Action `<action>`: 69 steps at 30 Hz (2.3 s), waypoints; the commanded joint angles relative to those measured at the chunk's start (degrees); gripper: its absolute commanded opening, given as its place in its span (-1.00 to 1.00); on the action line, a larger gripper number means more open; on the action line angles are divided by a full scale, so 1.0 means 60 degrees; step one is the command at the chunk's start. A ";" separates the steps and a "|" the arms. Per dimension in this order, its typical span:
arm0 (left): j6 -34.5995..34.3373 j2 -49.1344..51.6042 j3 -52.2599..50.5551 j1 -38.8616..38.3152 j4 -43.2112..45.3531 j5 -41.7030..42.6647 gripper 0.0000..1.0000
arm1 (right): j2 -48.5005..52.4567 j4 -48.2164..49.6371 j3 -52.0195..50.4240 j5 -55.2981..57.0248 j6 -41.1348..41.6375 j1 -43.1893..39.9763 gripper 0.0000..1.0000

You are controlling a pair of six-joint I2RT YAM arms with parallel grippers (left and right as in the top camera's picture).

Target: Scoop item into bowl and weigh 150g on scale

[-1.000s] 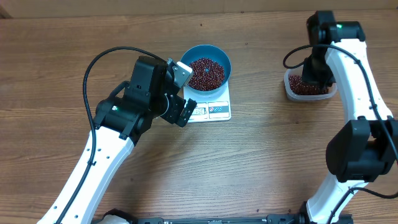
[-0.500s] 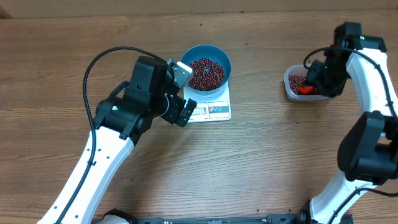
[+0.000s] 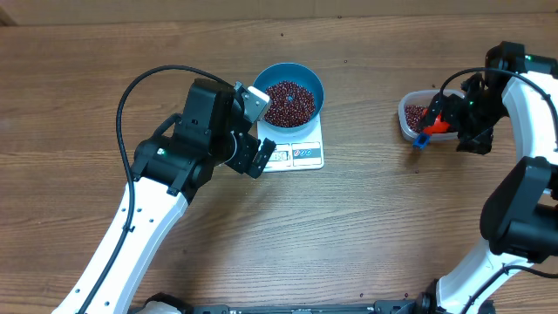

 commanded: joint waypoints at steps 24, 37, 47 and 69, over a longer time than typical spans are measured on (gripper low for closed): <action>-0.0106 0.0080 -0.0040 -0.0004 0.0015 0.0069 0.99 | -0.7799 -0.2291 0.0459 -0.0943 -0.1027 0.0157 1.00; -0.0106 0.0080 -0.0040 -0.0004 0.0015 0.0069 0.99 | -0.8043 -0.2058 0.0452 -0.2900 -0.2849 0.0175 1.00; -0.0106 0.0080 -0.0040 -0.0004 0.0011 0.0069 0.99 | -0.8193 -0.2124 0.0452 -0.3807 -0.4204 0.0175 1.00; -0.0106 0.0080 -0.0040 -0.0004 0.0015 0.0069 0.99 | -1.1096 0.2390 -0.2342 -0.0219 -0.0084 0.2273 1.00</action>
